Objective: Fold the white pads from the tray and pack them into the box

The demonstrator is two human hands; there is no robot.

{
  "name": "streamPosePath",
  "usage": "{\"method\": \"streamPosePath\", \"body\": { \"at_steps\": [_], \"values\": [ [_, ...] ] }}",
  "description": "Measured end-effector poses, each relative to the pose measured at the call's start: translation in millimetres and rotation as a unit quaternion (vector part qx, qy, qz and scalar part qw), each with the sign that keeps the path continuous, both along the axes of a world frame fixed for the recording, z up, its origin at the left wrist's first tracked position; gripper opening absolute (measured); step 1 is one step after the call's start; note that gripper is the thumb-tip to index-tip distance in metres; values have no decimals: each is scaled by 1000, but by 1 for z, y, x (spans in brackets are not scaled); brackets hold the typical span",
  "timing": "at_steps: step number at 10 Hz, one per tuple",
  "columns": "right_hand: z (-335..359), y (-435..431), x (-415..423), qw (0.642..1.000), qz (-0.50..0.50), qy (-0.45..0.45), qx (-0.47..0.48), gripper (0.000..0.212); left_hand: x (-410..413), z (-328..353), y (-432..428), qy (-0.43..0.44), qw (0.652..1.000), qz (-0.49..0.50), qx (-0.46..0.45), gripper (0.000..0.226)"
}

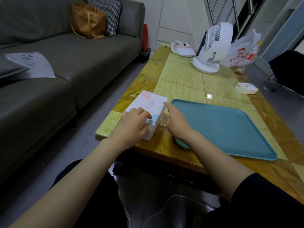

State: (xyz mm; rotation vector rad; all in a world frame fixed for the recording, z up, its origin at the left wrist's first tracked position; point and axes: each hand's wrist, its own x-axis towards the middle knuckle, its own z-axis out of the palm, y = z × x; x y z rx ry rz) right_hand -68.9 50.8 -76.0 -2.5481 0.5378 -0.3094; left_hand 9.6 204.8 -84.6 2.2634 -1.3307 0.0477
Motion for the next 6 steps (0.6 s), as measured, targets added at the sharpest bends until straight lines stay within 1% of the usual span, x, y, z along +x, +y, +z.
{"method": "streamPosePath", "body": {
  "at_steps": [1,2,3,4,5,6],
  "values": [
    [-5,-11,8,994,30,73,-75,57,1,-3,-5,-39,998,25,39,31],
    [-3,-16,11,983,48,118,-133,59,0,-4,-10,-71,995,28,59,36],
    [-4,-13,7,978,50,126,-160,61,0,-4,-13,-76,995,31,62,36],
    [-8,-13,6,976,49,126,-173,61,-1,-5,-15,-83,994,30,72,35],
    [-2,-14,9,979,60,110,-159,60,-2,-7,-15,-94,993,35,55,34],
    [12,-21,9,990,35,81,-105,48,-4,-5,-15,-85,993,42,77,32]
  ]
}}
